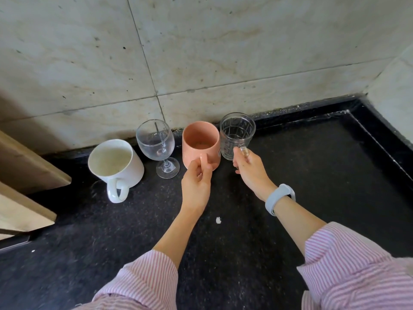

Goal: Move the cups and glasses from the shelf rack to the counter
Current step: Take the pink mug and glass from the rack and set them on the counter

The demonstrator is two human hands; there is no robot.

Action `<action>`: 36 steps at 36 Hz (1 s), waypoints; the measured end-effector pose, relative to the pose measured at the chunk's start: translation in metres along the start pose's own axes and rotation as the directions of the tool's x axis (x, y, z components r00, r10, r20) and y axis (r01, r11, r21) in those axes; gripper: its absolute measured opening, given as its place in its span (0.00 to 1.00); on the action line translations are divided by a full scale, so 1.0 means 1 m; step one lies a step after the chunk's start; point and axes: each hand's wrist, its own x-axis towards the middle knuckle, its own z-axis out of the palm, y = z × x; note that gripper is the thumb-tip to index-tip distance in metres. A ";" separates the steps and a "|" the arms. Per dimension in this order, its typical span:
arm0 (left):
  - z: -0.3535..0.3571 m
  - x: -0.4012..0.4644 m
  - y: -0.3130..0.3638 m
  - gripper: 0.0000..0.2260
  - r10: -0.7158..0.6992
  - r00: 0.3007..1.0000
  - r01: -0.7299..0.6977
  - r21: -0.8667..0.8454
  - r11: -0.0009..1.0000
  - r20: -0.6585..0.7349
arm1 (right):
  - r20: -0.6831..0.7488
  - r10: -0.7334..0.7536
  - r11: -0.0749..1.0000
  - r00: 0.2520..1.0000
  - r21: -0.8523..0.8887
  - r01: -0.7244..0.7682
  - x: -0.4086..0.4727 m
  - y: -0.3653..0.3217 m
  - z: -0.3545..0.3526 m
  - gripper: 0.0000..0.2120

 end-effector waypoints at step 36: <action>-0.290 -0.205 0.028 0.19 0.076 0.919 0.279 0.774 0.568 -0.387 | 0.597 -0.438 0.493 0.672 -0.465 0.735 -0.225 -0.144 0.159 0.18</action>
